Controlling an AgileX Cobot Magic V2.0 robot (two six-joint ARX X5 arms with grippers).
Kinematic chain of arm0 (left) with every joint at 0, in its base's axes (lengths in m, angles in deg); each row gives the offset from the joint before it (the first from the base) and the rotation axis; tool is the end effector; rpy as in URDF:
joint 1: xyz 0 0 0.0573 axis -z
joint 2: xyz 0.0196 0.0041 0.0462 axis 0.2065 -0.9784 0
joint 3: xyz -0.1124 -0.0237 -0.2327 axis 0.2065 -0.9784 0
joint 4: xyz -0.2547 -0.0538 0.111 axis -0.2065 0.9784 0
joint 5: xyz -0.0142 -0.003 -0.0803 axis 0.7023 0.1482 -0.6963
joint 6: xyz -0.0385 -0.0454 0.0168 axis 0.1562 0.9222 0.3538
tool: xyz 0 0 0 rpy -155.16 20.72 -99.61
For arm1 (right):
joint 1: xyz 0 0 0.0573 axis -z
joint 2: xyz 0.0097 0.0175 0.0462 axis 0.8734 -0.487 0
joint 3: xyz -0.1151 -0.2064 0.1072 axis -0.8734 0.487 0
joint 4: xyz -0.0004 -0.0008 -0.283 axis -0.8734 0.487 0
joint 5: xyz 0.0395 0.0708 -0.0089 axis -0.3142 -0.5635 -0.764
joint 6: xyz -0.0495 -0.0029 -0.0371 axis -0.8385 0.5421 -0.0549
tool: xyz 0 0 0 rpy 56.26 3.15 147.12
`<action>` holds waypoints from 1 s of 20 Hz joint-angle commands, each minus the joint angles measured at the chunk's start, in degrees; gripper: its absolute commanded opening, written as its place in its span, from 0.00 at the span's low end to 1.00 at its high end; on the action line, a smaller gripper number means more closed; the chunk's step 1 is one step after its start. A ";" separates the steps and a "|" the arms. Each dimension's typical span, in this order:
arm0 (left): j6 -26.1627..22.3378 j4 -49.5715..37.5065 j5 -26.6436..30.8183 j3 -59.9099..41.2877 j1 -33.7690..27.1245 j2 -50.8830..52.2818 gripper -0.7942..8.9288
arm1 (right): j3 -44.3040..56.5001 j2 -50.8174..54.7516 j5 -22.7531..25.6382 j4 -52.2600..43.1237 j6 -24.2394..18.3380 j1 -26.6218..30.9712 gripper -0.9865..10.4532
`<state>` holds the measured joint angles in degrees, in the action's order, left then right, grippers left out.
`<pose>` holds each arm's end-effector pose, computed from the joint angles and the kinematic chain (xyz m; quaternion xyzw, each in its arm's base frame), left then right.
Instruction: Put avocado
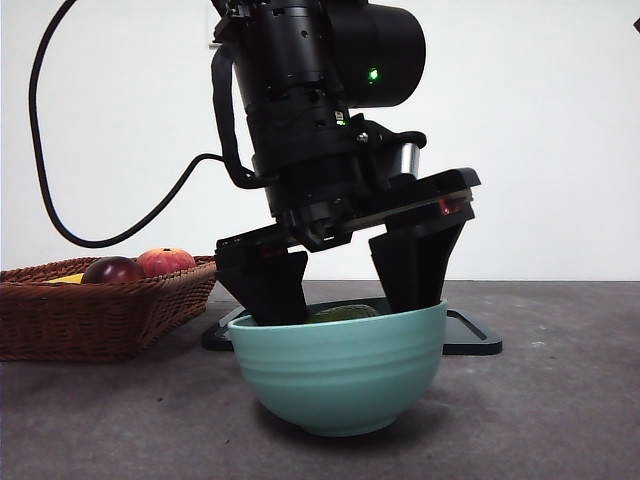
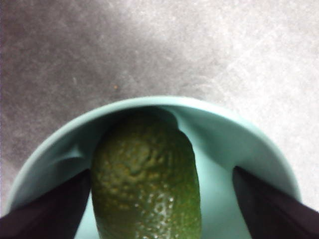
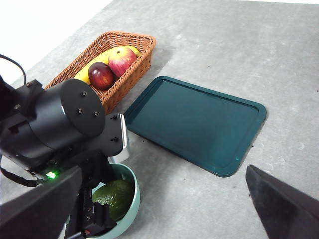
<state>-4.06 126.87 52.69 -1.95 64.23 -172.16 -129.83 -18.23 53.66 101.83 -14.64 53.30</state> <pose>0.2404 -0.3204 0.1604 0.1519 0.6053 -0.3306 0.7080 0.1773 0.0456 0.3302 0.0665 0.2609 0.3187 0.9088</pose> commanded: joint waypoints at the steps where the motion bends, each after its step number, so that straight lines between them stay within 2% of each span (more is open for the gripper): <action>1: 0.13 0.83 0.04 2.95 0.68 0.61 0.57 | -0.81 -0.26 -0.09 -0.59 -0.09 -0.24 0.56; 6: -0.31 4.90 0.04 6.78 1.16 6.21 0.57 | -0.81 -0.26 -0.09 -0.59 -0.09 -0.24 0.56; 9: -0.28 6.49 0.04 6.78 1.22 12.44 0.67 | -0.81 -0.26 -0.09 -0.59 -0.09 -0.24 0.56; 13: -1.33 11.02 0.42 6.75 1.22 21.86 0.66 | -0.81 -0.26 -0.09 -0.59 -0.09 -0.24 0.56; 17: -2.05 16.65 3.65 6.01 1.29 31.65 0.66 | -0.81 -0.26 -0.11 -0.59 -0.09 -0.24 0.56; 20: -1.55 15.52 8.26 0.96 1.31 40.35 0.66 | -0.81 -0.26 -1.22 -0.52 -0.07 -0.24 0.56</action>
<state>-5.56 142.43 60.63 -1.51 64.87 -131.16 -129.83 -18.23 52.61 101.85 -14.62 53.30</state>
